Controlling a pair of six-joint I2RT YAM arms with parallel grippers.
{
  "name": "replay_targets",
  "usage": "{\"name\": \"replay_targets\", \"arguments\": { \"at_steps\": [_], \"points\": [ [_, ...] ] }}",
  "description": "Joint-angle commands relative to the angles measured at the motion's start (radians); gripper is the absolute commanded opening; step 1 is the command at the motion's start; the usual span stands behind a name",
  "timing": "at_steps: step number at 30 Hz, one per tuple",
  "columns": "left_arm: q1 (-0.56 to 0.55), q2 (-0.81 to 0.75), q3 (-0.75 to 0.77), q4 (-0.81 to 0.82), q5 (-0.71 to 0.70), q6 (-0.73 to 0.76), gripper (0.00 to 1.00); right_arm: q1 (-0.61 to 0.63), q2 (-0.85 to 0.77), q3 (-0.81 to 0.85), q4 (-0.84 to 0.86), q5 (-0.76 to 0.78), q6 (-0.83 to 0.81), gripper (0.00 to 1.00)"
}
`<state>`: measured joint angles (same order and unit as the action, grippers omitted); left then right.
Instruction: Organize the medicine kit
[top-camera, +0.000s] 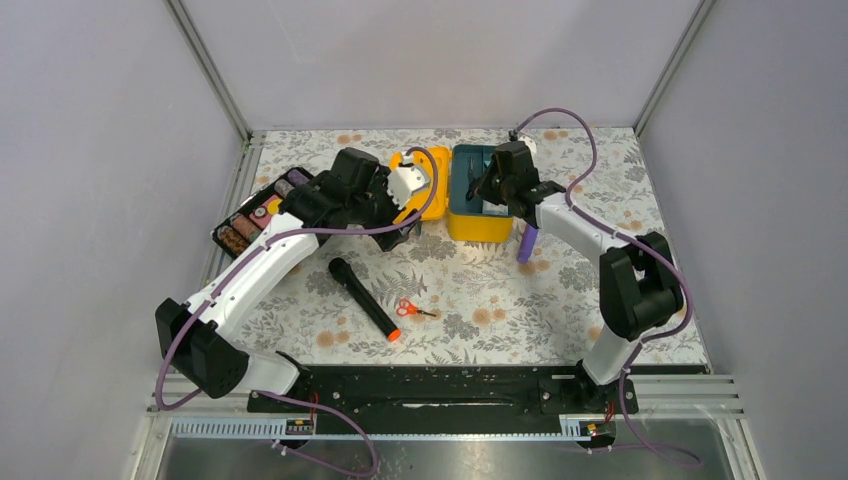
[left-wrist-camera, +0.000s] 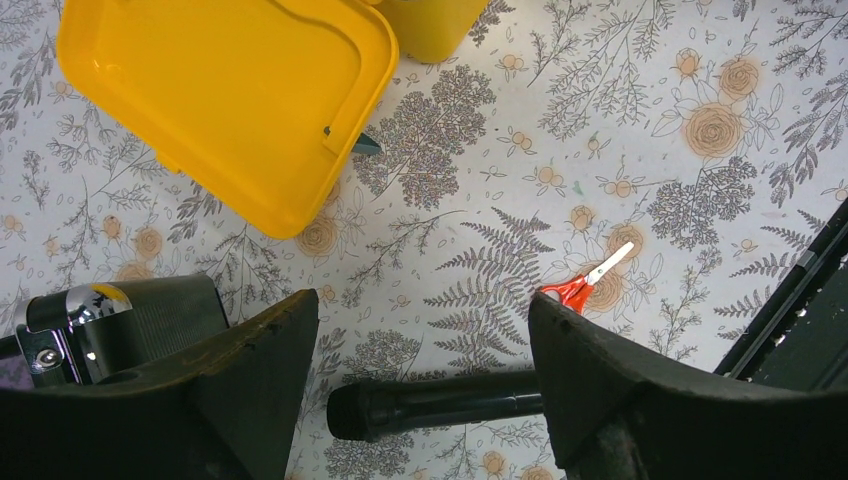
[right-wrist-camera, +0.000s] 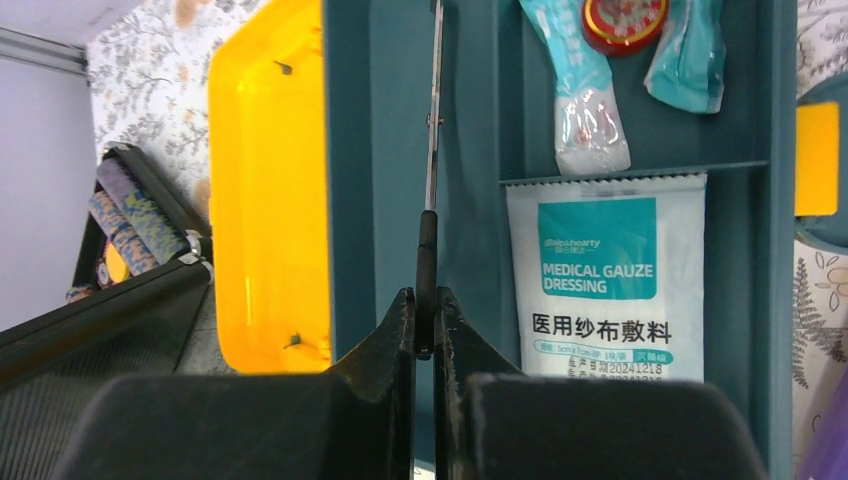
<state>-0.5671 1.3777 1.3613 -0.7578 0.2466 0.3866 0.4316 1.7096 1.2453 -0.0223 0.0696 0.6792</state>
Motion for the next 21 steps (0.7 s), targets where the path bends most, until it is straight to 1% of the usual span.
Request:
{"name": "replay_targets", "arguments": {
  "at_steps": [1,7,10,11,14,21],
  "points": [
    [0.004,-0.013,0.029,0.016,0.011,0.015,0.77,-0.004,0.031,0.064,-0.037,0.031,0.055,0.0],
    [0.004,-0.012,0.02,0.025,0.018,0.011,0.77,-0.004,0.054,0.075,-0.067,0.018,0.057,0.05],
    [0.004,-0.011,0.02,0.025,0.023,0.008,0.77,-0.004,0.057,0.07,-0.073,0.009,0.055,0.09],
    [0.004,-0.011,0.02,0.027,0.026,0.007,0.77,-0.004,0.058,0.069,-0.071,-0.001,0.053,0.09],
    [0.005,-0.007,0.02,0.029,0.033,0.003,0.77,-0.002,0.071,0.066,-0.054,-0.048,0.039,0.03],
    [0.005,-0.006,0.019,0.034,0.036,-0.005,0.77,-0.002,0.121,0.094,-0.044,-0.152,0.048,0.0]
  ]
}}
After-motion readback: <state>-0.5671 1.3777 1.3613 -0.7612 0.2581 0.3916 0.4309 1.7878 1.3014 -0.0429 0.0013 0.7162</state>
